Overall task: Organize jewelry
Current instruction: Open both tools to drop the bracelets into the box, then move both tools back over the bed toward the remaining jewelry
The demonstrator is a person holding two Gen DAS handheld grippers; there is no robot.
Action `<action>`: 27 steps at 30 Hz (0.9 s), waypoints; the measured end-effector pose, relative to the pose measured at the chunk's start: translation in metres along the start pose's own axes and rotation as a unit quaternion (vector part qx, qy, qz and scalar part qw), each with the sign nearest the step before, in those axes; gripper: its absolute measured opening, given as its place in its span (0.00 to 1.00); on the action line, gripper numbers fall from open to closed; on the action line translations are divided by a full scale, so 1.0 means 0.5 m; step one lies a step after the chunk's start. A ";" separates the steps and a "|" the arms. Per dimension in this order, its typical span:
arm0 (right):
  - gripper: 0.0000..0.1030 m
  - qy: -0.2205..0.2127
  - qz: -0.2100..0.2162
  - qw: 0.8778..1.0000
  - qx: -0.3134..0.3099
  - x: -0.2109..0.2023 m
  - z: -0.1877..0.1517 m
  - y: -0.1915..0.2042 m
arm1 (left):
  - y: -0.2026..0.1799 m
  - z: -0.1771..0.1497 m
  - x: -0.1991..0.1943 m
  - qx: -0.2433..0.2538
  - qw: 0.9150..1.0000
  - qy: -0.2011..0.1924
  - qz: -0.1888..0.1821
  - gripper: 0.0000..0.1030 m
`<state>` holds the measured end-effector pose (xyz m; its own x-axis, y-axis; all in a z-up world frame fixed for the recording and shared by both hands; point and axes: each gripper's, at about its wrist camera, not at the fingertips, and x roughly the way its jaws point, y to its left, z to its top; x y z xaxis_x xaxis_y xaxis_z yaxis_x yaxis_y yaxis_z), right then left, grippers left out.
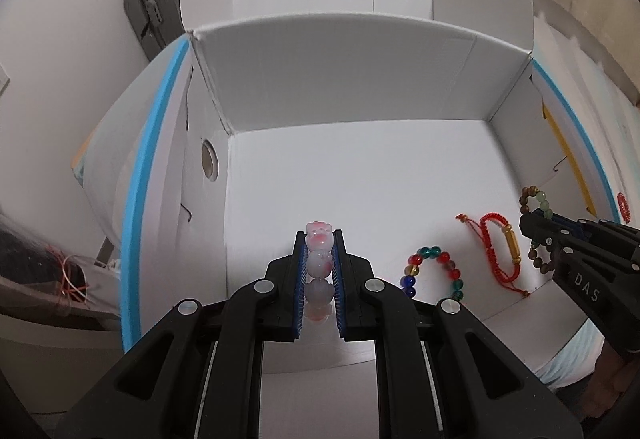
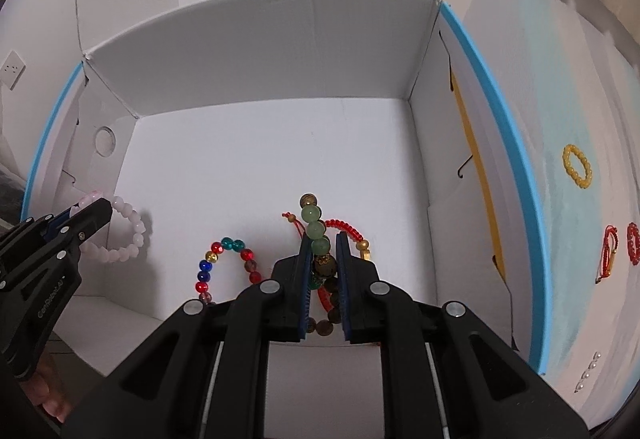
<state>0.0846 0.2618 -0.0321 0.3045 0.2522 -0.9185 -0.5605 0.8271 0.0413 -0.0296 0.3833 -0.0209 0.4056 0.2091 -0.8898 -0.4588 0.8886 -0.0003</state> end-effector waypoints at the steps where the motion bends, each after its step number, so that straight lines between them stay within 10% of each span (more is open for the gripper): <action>1: 0.12 0.002 0.000 1.000 0.002 0.004 0.000 -0.001 | 0.002 -0.001 0.003 0.000 1.000 0.002 0.000 0.11; 4: 0.13 0.008 -0.005 1.000 0.005 0.012 0.002 -0.001 | 0.003 -0.003 0.007 -0.002 1.000 0.005 0.000 0.12; 7: 0.38 0.003 -0.001 1.000 0.011 0.011 0.001 -0.003 | 0.003 0.000 0.003 -0.002 1.000 0.000 0.005 0.17; 15: 0.79 -0.040 0.032 0.999 0.017 -0.050 -0.008 -0.012 | -0.005 -0.003 -0.040 0.003 0.999 -0.030 0.012 0.76; 27: 0.93 -0.110 0.023 0.993 0.020 -0.199 -0.047 -0.078 | -0.064 -0.013 -0.111 0.027 0.997 -0.067 0.003 0.94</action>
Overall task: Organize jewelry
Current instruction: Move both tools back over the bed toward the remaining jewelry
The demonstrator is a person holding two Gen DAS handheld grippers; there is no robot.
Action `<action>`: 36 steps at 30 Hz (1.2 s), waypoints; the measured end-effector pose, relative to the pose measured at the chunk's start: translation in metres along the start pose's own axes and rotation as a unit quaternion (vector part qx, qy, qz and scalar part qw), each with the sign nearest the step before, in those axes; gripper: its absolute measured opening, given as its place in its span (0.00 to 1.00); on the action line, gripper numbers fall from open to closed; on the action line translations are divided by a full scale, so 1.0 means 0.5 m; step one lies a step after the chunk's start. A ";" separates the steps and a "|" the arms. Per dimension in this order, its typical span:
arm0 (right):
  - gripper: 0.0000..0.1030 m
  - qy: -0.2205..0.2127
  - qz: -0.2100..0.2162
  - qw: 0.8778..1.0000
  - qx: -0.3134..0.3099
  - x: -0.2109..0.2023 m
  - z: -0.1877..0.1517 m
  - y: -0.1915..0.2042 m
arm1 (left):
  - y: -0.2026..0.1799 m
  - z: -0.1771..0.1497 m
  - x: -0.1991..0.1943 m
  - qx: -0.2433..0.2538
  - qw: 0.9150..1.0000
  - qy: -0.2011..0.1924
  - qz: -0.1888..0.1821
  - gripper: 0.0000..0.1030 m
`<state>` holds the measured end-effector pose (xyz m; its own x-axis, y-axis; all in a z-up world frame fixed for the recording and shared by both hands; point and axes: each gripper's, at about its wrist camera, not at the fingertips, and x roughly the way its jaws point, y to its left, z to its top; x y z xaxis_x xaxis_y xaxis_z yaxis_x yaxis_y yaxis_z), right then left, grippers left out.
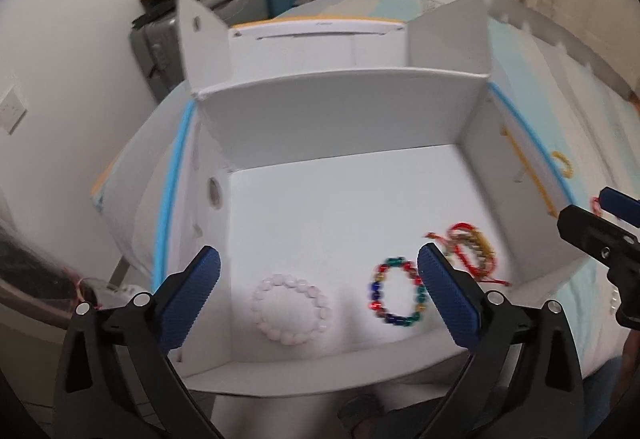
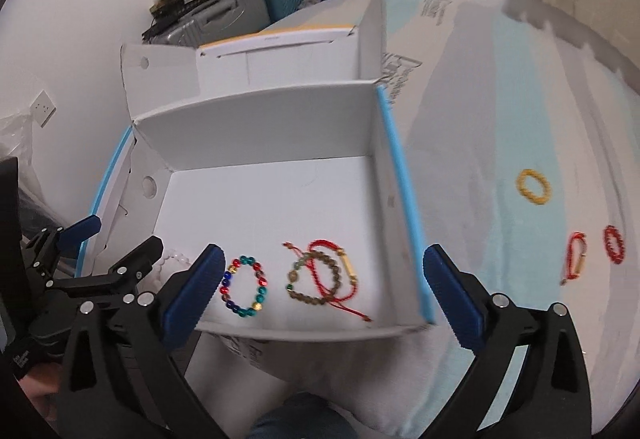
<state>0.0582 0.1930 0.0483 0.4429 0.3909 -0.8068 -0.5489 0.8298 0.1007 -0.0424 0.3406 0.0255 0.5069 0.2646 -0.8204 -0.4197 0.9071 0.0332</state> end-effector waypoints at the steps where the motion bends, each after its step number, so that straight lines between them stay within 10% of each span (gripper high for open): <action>1: 0.93 -0.001 -0.005 1.000 -0.001 -0.009 -0.002 -0.011 | -0.010 0.000 -0.007 0.005 1.000 0.001 -0.007 0.94; 36: 0.93 -0.014 -0.154 0.972 0.176 -0.192 -0.251 -0.539 | -0.599 0.024 -0.004 0.169 0.971 -0.028 -0.168 0.94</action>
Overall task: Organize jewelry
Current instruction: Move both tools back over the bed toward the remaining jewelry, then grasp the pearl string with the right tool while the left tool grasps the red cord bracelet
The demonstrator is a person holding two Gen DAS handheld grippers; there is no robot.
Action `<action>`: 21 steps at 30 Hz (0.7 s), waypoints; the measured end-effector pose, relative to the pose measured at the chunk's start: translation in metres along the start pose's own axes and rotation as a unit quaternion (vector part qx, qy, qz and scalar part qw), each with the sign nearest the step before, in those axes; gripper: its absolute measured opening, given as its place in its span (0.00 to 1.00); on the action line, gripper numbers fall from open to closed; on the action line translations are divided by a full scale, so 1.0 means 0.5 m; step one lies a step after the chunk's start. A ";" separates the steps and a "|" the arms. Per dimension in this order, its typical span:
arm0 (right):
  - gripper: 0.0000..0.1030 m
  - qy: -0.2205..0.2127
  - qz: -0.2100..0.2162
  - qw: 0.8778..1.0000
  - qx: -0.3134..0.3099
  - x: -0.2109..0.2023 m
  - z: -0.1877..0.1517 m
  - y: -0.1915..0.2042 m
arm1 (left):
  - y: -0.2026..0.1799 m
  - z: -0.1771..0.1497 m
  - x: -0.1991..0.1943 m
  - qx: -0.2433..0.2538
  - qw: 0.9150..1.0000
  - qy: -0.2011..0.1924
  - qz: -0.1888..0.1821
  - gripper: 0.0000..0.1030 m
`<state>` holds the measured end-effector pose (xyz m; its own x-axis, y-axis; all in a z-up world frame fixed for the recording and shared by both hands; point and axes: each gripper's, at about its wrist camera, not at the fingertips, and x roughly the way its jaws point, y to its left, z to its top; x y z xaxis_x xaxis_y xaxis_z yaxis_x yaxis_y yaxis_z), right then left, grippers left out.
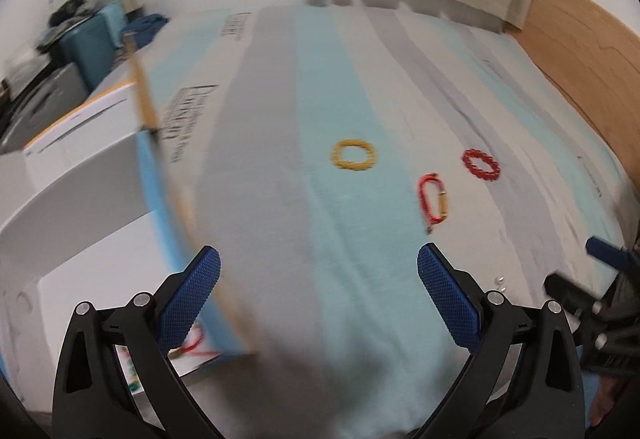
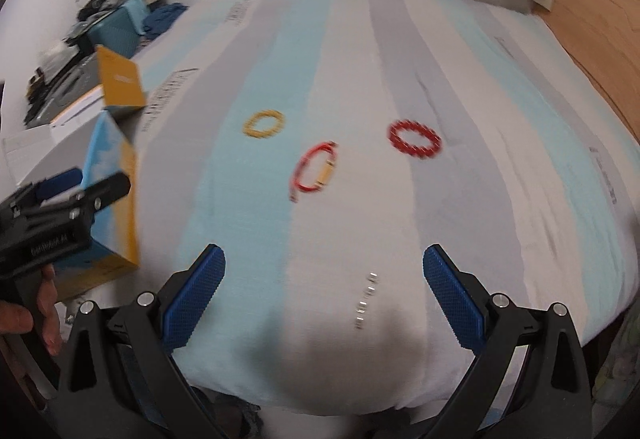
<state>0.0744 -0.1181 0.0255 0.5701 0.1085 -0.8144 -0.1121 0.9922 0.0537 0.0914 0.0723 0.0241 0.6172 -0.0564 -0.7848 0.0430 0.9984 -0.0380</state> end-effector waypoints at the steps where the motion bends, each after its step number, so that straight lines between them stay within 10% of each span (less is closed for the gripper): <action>1: 0.93 0.004 -0.004 1.000 0.006 0.012 -0.007 -0.015 | -0.014 0.005 0.013 0.003 1.000 0.002 -0.003 0.94; 16: 0.92 0.052 -0.024 0.998 0.026 0.143 -0.067 -0.090 | -0.161 0.057 0.227 0.028 0.998 0.036 -0.044 0.94; 21: 0.77 0.072 -0.015 0.997 0.034 0.183 -0.083 -0.100 | -0.194 0.055 0.290 0.048 0.997 0.048 -0.046 0.94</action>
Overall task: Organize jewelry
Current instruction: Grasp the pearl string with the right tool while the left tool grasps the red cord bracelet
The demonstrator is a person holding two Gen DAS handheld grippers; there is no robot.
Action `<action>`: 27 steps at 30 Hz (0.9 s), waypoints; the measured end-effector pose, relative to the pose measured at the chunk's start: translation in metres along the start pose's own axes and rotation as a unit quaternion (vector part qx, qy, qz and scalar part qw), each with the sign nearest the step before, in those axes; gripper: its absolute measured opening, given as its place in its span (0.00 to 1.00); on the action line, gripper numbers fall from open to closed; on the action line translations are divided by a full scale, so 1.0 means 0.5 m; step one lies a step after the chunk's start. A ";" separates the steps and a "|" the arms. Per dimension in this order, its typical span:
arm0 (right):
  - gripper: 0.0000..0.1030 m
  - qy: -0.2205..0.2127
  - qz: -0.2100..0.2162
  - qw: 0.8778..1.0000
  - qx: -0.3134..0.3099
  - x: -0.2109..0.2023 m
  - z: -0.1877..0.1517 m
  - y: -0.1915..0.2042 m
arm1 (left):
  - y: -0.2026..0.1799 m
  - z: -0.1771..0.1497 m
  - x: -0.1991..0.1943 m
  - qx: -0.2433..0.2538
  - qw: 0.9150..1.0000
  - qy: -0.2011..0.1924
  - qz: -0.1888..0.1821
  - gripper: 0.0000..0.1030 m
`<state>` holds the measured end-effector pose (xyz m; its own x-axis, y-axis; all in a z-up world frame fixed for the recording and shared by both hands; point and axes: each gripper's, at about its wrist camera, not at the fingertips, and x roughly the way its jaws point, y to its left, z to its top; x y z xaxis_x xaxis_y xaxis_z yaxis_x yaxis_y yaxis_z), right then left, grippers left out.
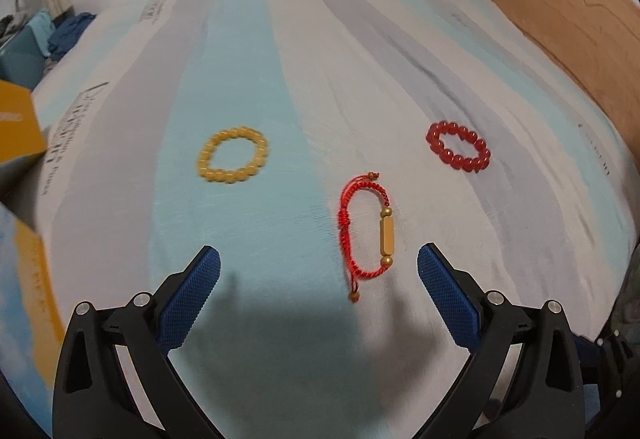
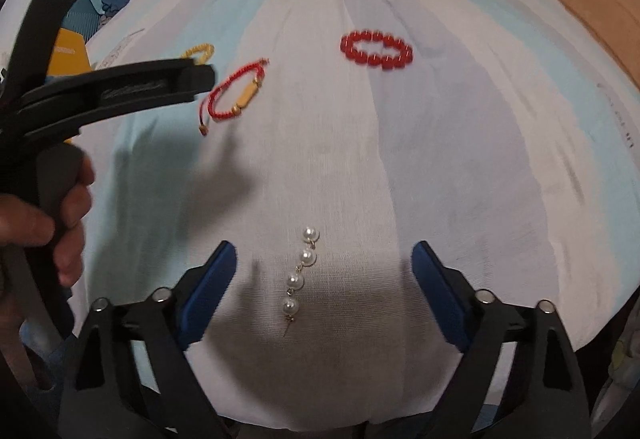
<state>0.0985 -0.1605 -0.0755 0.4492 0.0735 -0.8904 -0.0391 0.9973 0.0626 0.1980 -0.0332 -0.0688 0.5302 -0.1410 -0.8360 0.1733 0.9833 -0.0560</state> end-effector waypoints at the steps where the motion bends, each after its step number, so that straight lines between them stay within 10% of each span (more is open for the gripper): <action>1: 0.75 0.005 0.001 1.000 0.001 0.009 -0.001 -0.002 | -0.005 0.001 0.016 0.002 1.000 0.001 -0.004 0.94; 17: 0.31 0.035 -0.004 0.999 -0.016 0.057 -0.028 -0.005 | -0.042 -0.017 0.112 0.026 0.999 0.016 0.027 0.85; 27: 0.12 0.036 0.011 0.999 0.000 0.056 -0.031 -0.012 | -0.050 -0.032 0.090 0.025 0.999 0.020 0.018 0.36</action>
<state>0.0973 -0.1643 -0.1078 0.3836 0.0948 -0.9186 -0.0488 0.9954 0.0824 0.2041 -0.0623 -0.1139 0.5041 -0.1006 -0.8578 0.1967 0.9805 0.0006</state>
